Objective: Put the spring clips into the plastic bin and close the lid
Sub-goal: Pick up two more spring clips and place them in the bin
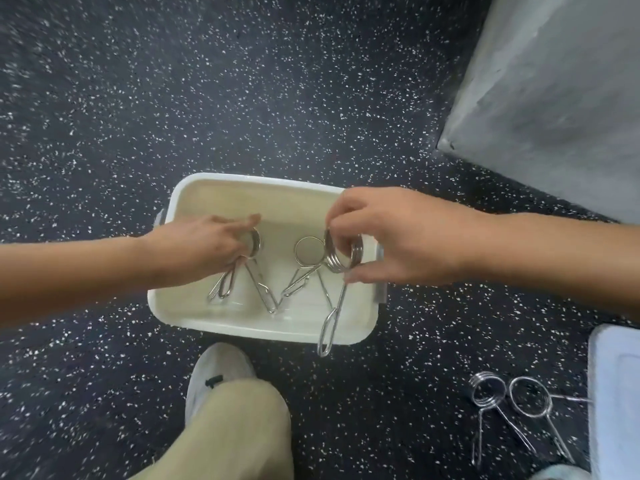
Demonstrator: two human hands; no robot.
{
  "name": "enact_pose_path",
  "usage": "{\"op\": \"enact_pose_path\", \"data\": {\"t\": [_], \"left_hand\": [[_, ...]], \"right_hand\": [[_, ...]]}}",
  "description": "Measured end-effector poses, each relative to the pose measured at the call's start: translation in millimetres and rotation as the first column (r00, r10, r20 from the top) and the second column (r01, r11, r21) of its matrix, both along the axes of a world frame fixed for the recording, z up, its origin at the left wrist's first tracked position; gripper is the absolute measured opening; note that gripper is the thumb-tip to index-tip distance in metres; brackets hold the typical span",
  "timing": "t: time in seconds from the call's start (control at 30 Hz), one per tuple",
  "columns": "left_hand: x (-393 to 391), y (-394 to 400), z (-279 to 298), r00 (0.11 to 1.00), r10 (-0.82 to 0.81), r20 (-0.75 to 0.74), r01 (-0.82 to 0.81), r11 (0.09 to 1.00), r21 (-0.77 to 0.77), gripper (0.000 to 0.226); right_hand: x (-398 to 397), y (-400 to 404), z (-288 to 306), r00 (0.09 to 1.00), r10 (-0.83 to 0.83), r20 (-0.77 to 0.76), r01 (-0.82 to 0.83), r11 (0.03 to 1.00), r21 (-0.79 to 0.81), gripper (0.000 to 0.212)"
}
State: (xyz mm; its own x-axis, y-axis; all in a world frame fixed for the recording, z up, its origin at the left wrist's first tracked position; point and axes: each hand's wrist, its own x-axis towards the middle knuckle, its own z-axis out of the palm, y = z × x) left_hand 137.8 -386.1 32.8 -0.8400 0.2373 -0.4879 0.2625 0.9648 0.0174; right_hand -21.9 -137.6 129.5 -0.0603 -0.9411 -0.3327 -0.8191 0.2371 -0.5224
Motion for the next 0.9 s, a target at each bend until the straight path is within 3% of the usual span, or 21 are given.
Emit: {"op": "enact_pose_path", "data": {"t": [0.17, 0.33, 0.57, 0.67, 0.9], "left_hand": [[1, 1, -20, 0.989, -0.146, -0.026, 0.143, 0.987, -0.068, 0.031], [-4, -1, -29, 0.983, -0.158, 0.091, 0.173, 0.964, -0.203, 0.032], [-4, -5, -41, 0.963, -0.217, 0.158, 0.254, 0.927, -0.276, 0.047], [-3, -6, -43, 0.950, -0.259, 0.176, 0.305, 0.892, -0.333, 0.048], [-4, -3, -21, 0.980, -0.196, 0.038, 0.200, 0.951, -0.234, 0.043]], "right_hand": [[4, -34, -45, 0.966, 0.209, -0.153, -0.195, 0.976, 0.100, 0.023], [-3, -59, -74, 0.968, 0.196, -0.156, -0.174, 0.974, 0.145, 0.021], [-8, -62, -79, 0.874, 0.315, -0.370, -0.255, 0.945, 0.204, 0.010], [8, -58, -94, 0.842, 0.318, -0.435, -0.231, 0.942, 0.241, 0.019], [19, -62, -102, 0.768, 0.426, -0.479, -0.237, 0.883, 0.405, 0.024]]}}
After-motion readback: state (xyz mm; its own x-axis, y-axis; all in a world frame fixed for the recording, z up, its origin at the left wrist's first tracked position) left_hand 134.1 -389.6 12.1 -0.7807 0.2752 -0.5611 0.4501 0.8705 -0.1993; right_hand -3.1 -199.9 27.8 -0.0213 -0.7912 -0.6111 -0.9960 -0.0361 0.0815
